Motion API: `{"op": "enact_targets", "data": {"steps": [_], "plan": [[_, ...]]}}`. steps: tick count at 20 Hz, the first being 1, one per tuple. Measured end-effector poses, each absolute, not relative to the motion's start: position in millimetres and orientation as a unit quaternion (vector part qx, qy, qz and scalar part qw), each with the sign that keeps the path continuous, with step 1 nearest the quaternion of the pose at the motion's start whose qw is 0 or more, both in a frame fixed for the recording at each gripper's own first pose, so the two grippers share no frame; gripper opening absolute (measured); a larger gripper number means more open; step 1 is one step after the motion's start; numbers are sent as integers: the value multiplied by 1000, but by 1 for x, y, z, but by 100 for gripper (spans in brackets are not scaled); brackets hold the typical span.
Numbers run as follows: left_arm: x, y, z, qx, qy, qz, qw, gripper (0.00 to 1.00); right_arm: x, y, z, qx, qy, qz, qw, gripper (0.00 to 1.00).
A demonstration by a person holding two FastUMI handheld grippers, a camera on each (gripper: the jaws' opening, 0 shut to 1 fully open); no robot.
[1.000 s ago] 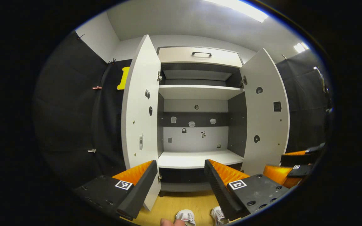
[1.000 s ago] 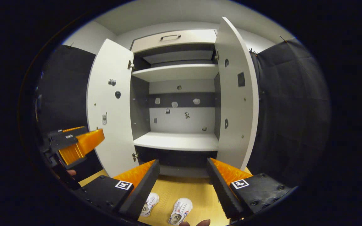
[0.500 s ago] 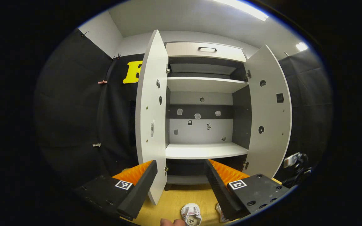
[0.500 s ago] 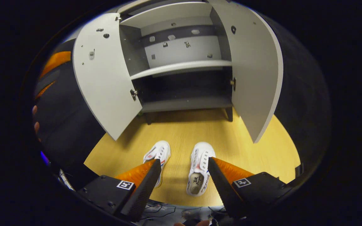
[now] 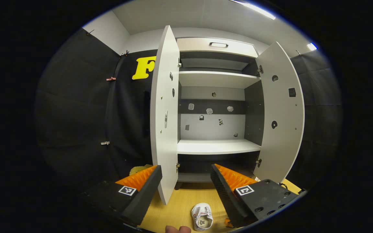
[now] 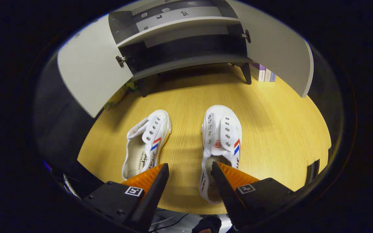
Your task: Grab one shoe with the right hand and put it into the shoe cabinet, grab the other shoe with the left hand and put it into the shoe cabinet; then close the right door with the right hand and the left door with the left hand.
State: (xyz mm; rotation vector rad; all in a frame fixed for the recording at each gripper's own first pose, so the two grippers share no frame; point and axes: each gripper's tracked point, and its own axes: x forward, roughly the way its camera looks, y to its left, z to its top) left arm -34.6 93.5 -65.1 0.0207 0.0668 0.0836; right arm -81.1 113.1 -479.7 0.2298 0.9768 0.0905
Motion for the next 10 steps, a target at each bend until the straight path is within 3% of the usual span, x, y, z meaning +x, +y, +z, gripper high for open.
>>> {"op": "enact_targets", "data": {"steps": [5,10], "plan": [[-41,109,-84,5,52,57,997,95,-51,105,-502,76,423,16,903,57],[-49,122,-110,5,81,70,994,95,-28,98,-512,52,390,-22,919,46]]}}
